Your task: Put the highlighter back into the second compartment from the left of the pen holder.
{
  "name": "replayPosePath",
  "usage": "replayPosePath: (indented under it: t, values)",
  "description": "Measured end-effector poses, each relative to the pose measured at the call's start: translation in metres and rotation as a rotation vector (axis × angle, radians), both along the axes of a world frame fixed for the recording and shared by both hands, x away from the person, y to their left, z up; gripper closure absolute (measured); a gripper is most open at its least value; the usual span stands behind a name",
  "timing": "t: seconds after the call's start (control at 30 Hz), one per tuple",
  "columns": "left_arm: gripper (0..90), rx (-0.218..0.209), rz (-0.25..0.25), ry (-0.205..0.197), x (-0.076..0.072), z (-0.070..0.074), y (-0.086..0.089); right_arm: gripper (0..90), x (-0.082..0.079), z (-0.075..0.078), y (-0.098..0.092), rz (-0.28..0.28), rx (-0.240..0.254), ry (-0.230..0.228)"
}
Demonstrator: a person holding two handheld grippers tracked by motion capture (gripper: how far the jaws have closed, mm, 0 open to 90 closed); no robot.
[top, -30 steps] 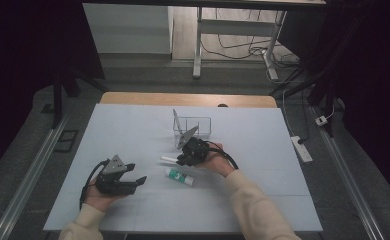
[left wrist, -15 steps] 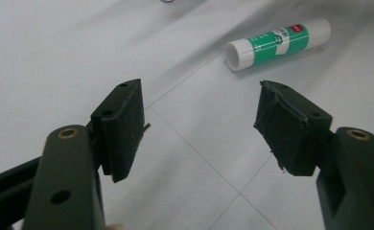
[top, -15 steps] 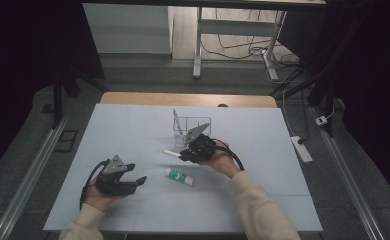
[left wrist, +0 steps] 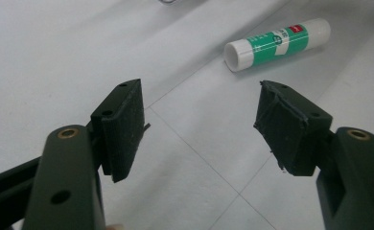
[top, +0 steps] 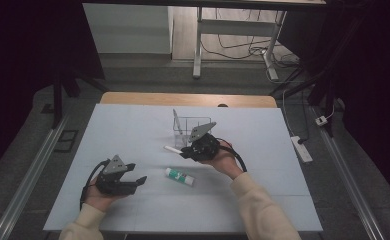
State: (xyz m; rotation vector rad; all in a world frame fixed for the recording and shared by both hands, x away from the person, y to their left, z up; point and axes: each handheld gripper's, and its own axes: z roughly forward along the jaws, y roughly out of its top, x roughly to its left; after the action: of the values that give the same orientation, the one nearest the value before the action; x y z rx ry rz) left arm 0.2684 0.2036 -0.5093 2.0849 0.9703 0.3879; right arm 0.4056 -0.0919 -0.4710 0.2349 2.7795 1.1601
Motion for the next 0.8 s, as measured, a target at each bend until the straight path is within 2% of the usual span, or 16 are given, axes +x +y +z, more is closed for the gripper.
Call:
replayPosePath:
  t: [0.8]
  values:
    - [33.6, 0.003, 0.0, 0.0, 0.0, 0.0, 0.0, 78.3, -0.002, 0.018, -0.02, -0.075, 0.158, -0.047]
